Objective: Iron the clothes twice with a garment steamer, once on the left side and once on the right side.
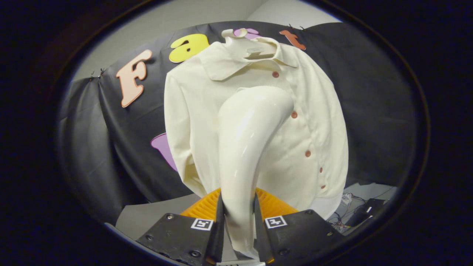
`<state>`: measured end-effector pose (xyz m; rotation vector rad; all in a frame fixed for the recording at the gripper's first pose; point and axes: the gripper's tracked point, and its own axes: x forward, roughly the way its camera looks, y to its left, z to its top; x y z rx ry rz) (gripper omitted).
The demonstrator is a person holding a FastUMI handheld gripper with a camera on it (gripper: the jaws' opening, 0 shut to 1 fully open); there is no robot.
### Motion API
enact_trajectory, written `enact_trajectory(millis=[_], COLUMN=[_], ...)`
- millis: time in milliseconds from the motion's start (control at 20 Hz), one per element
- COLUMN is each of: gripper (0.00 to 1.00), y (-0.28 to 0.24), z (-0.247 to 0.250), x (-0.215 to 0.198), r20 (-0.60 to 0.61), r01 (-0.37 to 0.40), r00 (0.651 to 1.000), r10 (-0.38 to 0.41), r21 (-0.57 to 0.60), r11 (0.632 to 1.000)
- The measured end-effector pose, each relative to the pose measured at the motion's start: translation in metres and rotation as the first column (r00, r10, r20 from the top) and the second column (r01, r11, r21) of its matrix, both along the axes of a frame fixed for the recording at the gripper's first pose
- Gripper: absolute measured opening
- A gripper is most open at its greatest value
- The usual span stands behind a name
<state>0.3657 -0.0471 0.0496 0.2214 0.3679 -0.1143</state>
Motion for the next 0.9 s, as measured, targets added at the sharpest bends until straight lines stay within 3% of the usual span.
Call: enact_trajectory(millis=[550, 900], gripper=[0.36, 0.37], y=[-0.025, -0.039], z=[-0.070, -0.143], x=[-0.013, -0.034], r20=[-0.095, -0.202], r01=[0.005, -0.062], r00=[0.995, 0.977], r10=[-0.002, 0.072], r21=[0.027, 0.054], r11=[1.000, 0.997])
